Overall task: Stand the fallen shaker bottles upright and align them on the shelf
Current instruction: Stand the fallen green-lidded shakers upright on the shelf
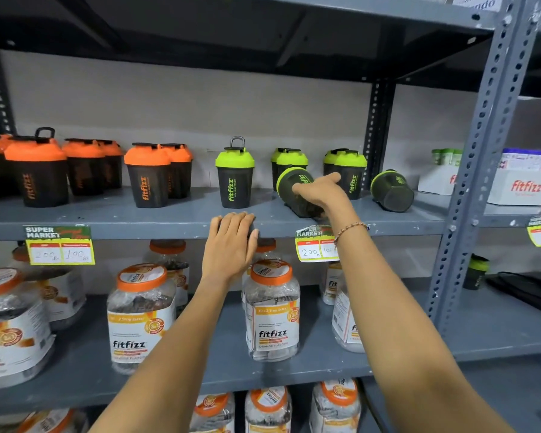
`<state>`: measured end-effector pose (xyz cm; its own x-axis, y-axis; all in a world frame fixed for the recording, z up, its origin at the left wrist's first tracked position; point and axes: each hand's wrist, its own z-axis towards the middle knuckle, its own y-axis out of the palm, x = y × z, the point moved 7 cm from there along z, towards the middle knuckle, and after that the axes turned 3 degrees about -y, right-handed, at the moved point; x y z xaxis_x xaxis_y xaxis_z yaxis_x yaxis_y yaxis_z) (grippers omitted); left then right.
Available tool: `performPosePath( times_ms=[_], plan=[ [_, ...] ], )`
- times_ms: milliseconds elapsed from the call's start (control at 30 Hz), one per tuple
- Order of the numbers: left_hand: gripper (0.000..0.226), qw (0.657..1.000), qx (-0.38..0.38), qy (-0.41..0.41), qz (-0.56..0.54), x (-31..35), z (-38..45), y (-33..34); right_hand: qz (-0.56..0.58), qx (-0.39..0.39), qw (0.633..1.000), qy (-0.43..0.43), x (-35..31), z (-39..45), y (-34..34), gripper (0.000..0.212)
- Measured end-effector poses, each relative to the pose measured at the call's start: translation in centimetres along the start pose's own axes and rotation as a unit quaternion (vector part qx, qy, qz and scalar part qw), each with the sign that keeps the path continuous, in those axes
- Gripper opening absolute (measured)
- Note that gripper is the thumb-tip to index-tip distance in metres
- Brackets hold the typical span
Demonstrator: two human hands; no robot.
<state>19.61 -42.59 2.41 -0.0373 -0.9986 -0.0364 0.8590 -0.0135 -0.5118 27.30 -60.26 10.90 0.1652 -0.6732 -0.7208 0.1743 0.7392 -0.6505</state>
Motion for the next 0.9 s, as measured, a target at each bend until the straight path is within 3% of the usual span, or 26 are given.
performPosePath(
  times_ms=[167, 300, 467, 567, 767, 900],
  plan=[
    [0.038, 1.000, -0.007, -0.003, -0.008, -0.1, -0.1, 0.2, 0.092, -0.125, 0.986, 0.064, 1.4, 0.3, 0.0, 0.062],
    [0.038, 1.000, 0.003, -0.006, -0.009, -0.2, -0.1, 0.4, 0.248, -0.149, 0.955, 0.069, 3.1, 1.3, -0.5, 0.043],
    [0.038, 1.000, 0.007, -0.011, -0.012, -0.2, -0.1, 0.6, 0.434, -0.147, 0.888, 0.048, 3.7, 2.4, 0.5, 0.050],
    [0.039, 1.000, 0.005, -0.011, -0.010, -0.3, -0.1, 0.7, 0.400, -0.117, 0.909, 0.024, 3.3, 3.2, 1.4, 0.061],
    [0.039, 1.000, 0.010, -0.008, -0.002, -0.3, -0.1, 0.7, 0.229, -0.016, 0.973, -0.024, 2.5, 5.1, 2.5, 0.042],
    [0.040, 0.999, 0.033, -0.005, 0.003, -0.2, -0.1, 0.6, 0.189, -0.032, 0.981, -0.032, 2.1, 6.0, 3.7, 0.038]
  ],
)
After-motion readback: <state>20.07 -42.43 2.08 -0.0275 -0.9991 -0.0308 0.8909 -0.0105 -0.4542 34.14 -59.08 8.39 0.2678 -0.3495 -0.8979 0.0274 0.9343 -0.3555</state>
